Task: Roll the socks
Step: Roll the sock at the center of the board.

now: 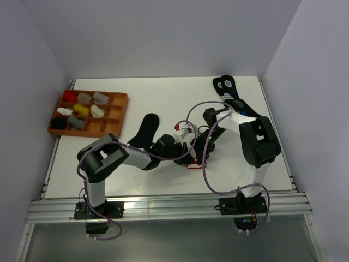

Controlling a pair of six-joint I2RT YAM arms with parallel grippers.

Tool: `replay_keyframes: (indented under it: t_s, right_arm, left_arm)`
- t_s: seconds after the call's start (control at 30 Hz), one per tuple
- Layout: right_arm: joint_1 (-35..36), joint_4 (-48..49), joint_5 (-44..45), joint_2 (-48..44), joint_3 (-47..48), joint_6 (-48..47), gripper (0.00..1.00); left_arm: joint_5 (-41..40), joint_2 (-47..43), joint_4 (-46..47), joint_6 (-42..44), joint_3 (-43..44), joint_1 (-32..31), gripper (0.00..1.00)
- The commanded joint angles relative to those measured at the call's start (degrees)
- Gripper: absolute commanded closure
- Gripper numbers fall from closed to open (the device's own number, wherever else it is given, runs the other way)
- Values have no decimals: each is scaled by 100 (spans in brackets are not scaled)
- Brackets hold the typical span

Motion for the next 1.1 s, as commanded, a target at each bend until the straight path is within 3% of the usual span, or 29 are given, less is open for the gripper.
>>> replay_keyframes:
  t_s: [0.0, 0.2, 0.47, 0.5, 0.63, 0.67, 0.87, 1.07]
  right_arm:
    - [4, -192, 49, 228, 92, -128, 29]
    - [-4, -157, 31, 500, 153, -23, 38]
    - [-13, -131, -31, 615, 162, 74, 66]
    - [-13, -113, -4, 615, 153, 100, 75]
    - [-22, 36, 57, 597, 83, 206, 96]
    - [-22, 54, 57, 588, 66, 223, 100]
    - [-83, 185, 136, 588, 22, 338, 100]
    - [-127, 212, 172, 606, 109, 399, 100]
  left_arm:
    - [-238, 401, -1190, 136, -167, -45, 100]
    - [-282, 409, -1094, 83, -184, -45, 100]
    - [-387, 331, -1006, 21, -255, -54, 100]
    - [-440, 287, -936, -31, -324, -54, 99]
    - [-659, 6, -629, -268, -561, -54, 83]
    - [-704, -151, -541, -321, -615, -54, 75]
    - [-1344, -828, -329, -716, -931, -45, 61]
    - [-1925, -1654, -399, -1339, -1256, 16, 56]
